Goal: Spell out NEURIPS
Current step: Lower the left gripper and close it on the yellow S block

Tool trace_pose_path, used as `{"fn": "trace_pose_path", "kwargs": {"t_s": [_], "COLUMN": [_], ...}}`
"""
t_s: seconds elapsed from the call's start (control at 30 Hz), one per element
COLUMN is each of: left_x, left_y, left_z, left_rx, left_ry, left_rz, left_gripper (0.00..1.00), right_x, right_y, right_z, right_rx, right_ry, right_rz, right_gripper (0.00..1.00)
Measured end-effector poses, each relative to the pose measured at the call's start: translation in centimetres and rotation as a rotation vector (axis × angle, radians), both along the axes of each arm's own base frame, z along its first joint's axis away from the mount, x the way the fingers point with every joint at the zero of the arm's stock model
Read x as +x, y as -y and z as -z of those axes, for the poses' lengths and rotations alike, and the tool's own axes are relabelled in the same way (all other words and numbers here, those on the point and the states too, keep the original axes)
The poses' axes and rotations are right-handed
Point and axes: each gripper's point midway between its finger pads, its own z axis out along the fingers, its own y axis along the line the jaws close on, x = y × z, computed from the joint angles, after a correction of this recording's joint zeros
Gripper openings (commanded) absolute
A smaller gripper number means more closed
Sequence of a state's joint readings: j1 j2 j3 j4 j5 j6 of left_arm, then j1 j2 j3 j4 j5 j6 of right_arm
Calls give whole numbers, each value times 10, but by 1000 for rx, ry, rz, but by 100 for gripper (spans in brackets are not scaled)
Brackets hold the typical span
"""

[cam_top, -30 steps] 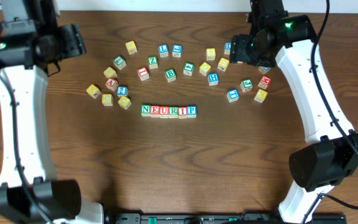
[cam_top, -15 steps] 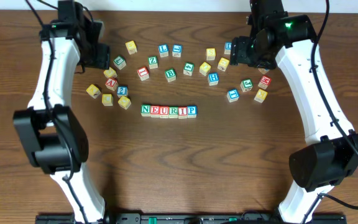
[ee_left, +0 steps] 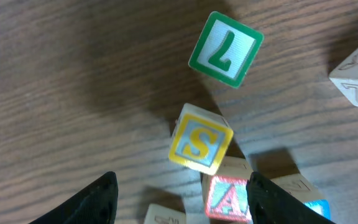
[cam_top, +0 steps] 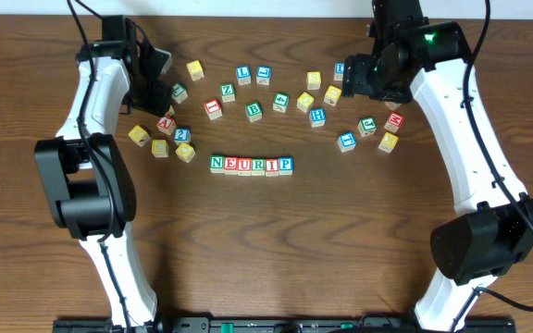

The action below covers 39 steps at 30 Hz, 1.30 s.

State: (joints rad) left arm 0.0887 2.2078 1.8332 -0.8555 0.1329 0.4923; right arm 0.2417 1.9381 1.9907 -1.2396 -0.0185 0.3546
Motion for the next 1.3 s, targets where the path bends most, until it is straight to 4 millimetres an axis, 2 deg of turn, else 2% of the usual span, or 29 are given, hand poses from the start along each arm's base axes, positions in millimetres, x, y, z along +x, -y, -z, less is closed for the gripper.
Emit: {"fn": "trace_pose_path", "kwargs": {"t_s": [0.47, 0.57, 0.73, 0.9, 1.3], "left_x": [8, 7, 4, 5, 10], "left_y": [5, 7, 11, 13, 13], "left_z": [16, 25, 44, 46, 40], "left_rx": [7, 6, 2, 2, -11], "left_ry": [8, -11, -47, -47, -24], "left_rz": [40, 43, 53, 55, -11], "left_gripper": [65, 64, 45, 30, 27], "right_x": [-1, -1, -1, -1, -1], "right_y": [0, 0, 0, 0, 0], "right_z": [0, 1, 1, 1, 1], "right_rx": [-1, -2, -2, -2, -1], "right_ry": [-5, -6, -6, -6, -6], "right_rz": [0, 0, 0, 0, 0], "right_gripper": [75, 75, 76, 76, 77]}}
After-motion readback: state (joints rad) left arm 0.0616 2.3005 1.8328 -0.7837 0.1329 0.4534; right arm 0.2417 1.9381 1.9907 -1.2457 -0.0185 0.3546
